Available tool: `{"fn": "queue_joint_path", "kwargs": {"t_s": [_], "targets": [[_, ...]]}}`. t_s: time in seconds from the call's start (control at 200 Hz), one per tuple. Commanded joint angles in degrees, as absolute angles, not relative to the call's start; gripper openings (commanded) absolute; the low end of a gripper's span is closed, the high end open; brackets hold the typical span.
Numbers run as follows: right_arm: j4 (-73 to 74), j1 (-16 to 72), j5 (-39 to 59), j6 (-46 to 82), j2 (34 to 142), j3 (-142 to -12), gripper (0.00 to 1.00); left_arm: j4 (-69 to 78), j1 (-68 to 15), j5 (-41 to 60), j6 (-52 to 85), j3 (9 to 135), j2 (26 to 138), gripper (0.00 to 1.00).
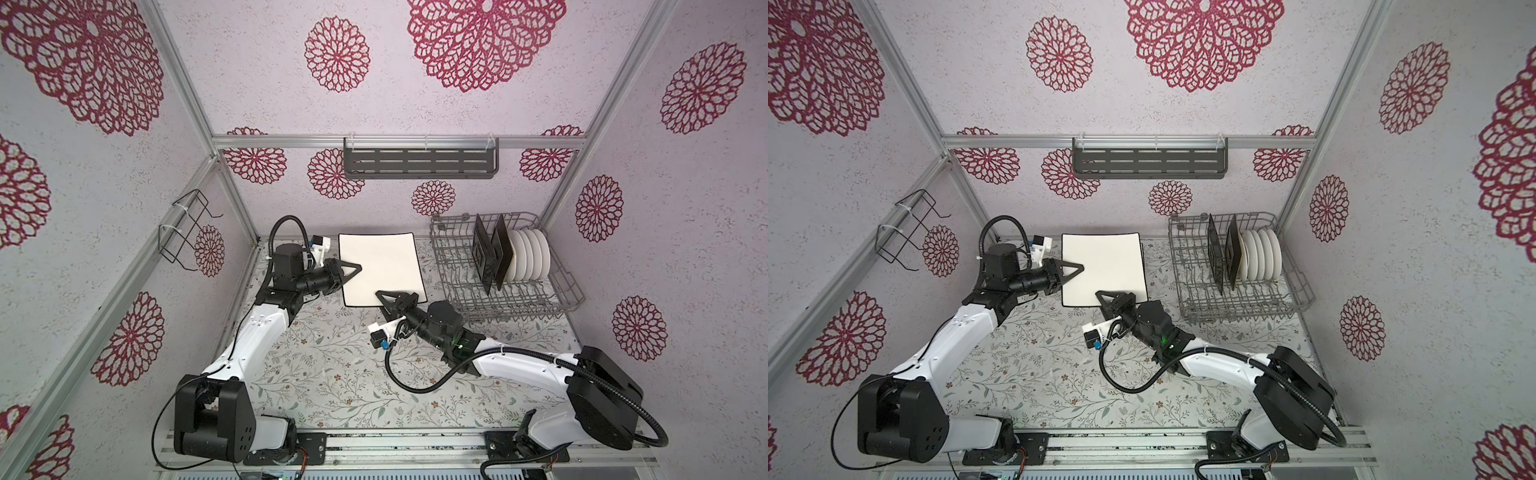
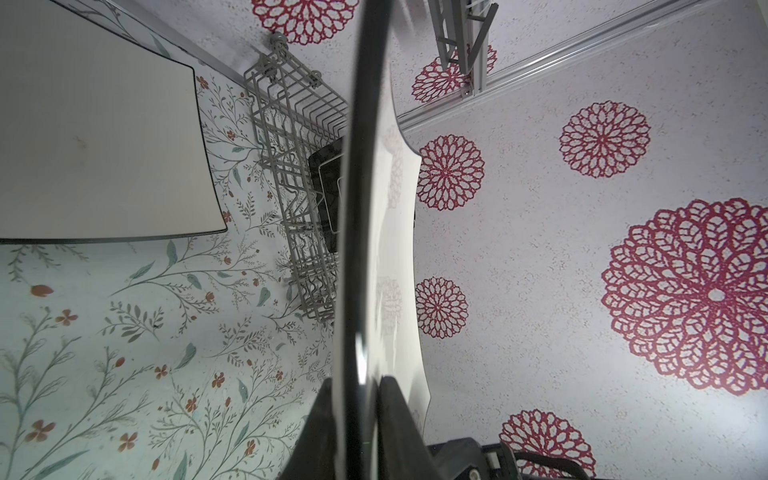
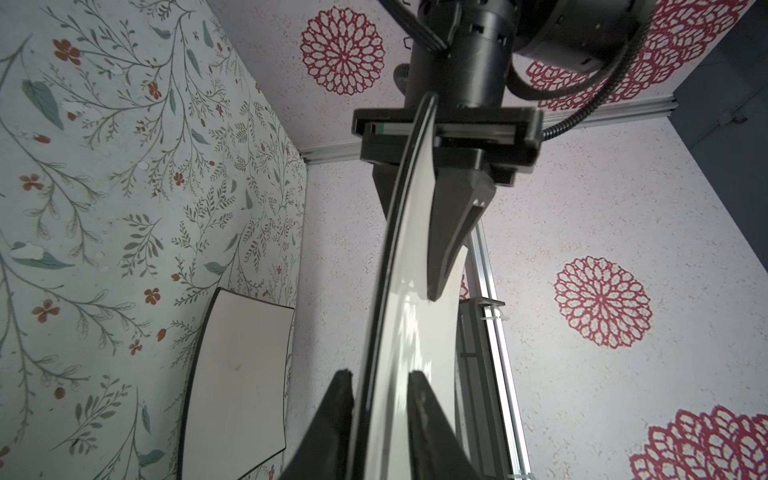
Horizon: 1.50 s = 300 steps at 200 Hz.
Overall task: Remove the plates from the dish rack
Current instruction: 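Open the right gripper and withdraw it from the plate toward the rack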
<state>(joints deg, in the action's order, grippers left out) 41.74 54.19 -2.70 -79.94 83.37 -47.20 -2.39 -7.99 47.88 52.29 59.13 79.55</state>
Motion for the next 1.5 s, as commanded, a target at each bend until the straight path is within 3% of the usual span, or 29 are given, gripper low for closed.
{"fn": "queue_joint_path", "kwargs": {"t_s": [0.0,0.07,0.19,0.415,0.51,0.6,0.806,1.011,1.246,1.496], "targets": [[58.5,52.6,-4.3,-78.9,80.8,-49.3,0.36,-2.2,-8.4,48.2,47.2,60.6,80.7,0.0],[59.1,52.1,-4.2,-77.8,80.9,-48.6,0.45,-2.1,-8.3,48.1,47.2,61.3,81.5,0.0],[58.8,50.9,-3.8,-75.9,81.3,-47.9,0.4,-1.9,-8.4,48.2,47.3,62.5,83.0,0.0],[60.4,49.4,-3.4,-72.9,82.6,-46.1,0.61,0.0,-8.3,47.6,48.2,63.7,85.2,0.0],[59.5,48.9,-2.9,-70.3,82.7,-45.8,0.75,0.9,-8.4,47.3,48.6,64.5,86.0,0.0],[55.2,48.2,0.2,-67.2,81.7,-45.4,0.99,1.7,-8.3,47.1,48.9,65.6,87.0,0.0],[41.8,46.3,6.9,-55.4,78.8,-47.1,0.99,4.3,-8.4,47.4,50.2,67.8,89.5,0.0],[40.9,44.8,7.8,-47.7,77.1,-45.1,0.99,6.4,-8.3,47.1,51.1,69.0,90.9,0.0],[37.4,41.4,12.4,-30.6,72.0,-44.3,0.99,8.9,-8.3,46.9,52.5,69.3,92.0,0.0],[27.7,39.6,4.6,-18.2,65.3,-45.4,0.99,10.8,-8.1,46.4,52.6,69.3,93.1,0.0]]}}
